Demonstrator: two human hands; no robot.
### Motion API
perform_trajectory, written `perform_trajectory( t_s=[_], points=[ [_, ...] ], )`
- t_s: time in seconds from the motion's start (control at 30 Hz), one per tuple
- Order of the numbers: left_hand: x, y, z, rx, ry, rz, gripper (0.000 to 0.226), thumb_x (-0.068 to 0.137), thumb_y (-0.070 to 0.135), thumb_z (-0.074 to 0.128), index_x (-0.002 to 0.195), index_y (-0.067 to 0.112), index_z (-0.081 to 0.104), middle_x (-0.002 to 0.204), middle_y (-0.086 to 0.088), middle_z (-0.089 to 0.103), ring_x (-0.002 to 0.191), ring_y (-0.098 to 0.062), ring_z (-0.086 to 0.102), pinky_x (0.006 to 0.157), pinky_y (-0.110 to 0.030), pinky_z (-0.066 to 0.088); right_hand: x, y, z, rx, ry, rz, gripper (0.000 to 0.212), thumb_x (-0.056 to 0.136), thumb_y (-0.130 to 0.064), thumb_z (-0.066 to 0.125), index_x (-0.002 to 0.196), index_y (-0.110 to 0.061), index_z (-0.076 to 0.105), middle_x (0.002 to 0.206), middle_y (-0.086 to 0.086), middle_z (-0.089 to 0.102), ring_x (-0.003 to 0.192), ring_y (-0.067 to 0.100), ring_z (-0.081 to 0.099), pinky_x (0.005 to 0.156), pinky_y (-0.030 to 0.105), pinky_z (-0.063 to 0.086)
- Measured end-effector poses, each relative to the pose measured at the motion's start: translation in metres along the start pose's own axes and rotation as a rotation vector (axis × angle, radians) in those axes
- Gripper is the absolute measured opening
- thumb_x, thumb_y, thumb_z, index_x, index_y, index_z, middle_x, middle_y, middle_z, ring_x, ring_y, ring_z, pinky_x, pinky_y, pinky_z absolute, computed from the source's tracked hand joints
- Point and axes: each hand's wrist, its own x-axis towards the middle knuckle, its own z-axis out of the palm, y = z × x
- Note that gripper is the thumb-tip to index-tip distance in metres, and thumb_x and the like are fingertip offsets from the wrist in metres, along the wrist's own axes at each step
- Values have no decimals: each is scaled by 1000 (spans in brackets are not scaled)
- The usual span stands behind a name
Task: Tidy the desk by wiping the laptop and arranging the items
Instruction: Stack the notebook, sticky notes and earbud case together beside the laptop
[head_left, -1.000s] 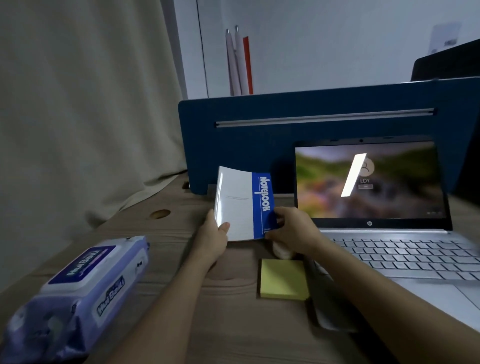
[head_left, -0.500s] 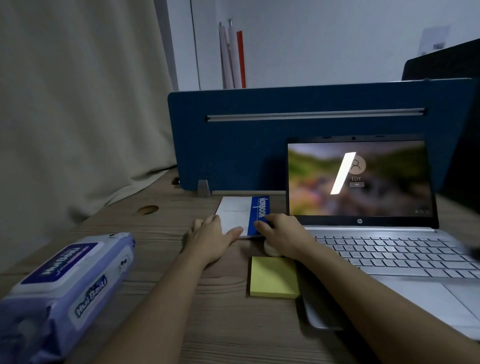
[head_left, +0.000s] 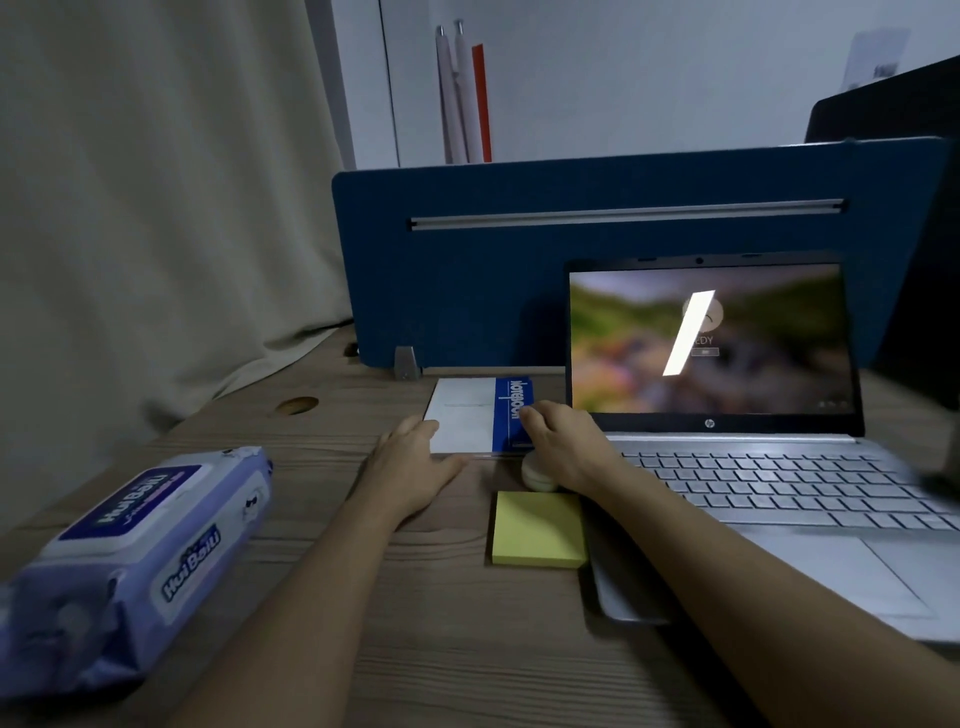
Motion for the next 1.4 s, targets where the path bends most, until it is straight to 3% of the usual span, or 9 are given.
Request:
perform_trajectory(
  t_s=[0.13, 0.27, 0.33, 0.43, 0.63, 0.93, 1.2, 1.33, 1.4],
  points=[
    [-20, 2, -9, -80, -3, -9, 65, 84, 53, 61, 142, 29, 41, 152, 8, 32, 131, -17, 38, 101, -40, 41, -19, -1, -9, 60, 122, -30, 27, 101, -25, 40, 84, -12, 55, 84, 2, 57, 79, 21, 54, 62, 30, 38],
    [-52, 23, -20, -197, -18, 81, 51, 88, 47, 59, 136, 35, 47, 148, 10, 40, 129, -12, 40, 100, -34, 40, -48, 3, -20, -206, 108, -125, 24, 98, -26, 44, 105, -13, 63, 105, 5, 63, 98, 23, 54, 82, 40, 47],
    [-71, 37, -25, -301, -88, 93, 50, 86, 54, 58, 134, 40, 48, 143, 11, 46, 124, -9, 45, 96, -33, 43, -62, 2, -26, -256, 142, -169, 26, 96, -28, 46, 108, -14, 64, 108, 5, 65, 101, 26, 55, 84, 42, 47],
    [-96, 53, -31, -406, -249, 62, 69, 76, 67, 59, 139, 45, 40, 146, 9, 43, 129, -12, 44, 100, -38, 43, -83, 0, -36, -238, 177, -170, 26, 93, -26, 50, 110, -14, 66, 109, 7, 67, 102, 29, 56, 84, 41, 46],
    [-113, 70, -41, -216, -352, 49, 91, 68, 67, 70, 143, 54, 20, 152, -3, 32, 135, -26, 36, 106, -53, 39, -122, 1, -47, -228, 193, -130, 23, 92, -22, 53, 106, -12, 67, 111, 8, 69, 104, 32, 58, 86, 43, 47],
    [-102, 65, -39, -147, -402, 52, 100, 60, 72, 69, 143, 56, 15, 155, -1, 28, 138, -28, 31, 108, -56, 35, -121, 1, -44, -330, 129, -147, 28, 92, -27, 50, 115, -18, 63, 117, 6, 66, 106, 29, 55, 87, 40, 46],
    [-84, 53, -28, -255, -365, 87, 102, 51, 69, 77, 140, 54, 31, 145, 3, 40, 131, -18, 42, 107, -46, 40, -86, 11, -37, -428, 119, -183, 28, 94, -33, 42, 110, -22, 63, 111, 2, 66, 105, 27, 54, 86, 38, 41],
    [-79, 45, -33, -388, -394, 89, 82, 53, 59, 84, 125, 56, 44, 125, 22, 51, 110, 5, 50, 81, -17, 44, -78, 17, -36, -403, 120, -182, 29, 93, -34, 43, 112, -24, 63, 112, 1, 66, 104, 26, 54, 87, 39, 42],
    [-77, 38, -39, -429, -374, 52, 74, 60, 52, 84, 124, 53, 46, 119, 21, 53, 107, 1, 52, 77, -19, 45, -78, 20, -37, -387, 128, -176, 29, 92, -33, 46, 113, -24, 63, 111, 0, 67, 103, 27, 55, 86, 40, 43]
  ],
)
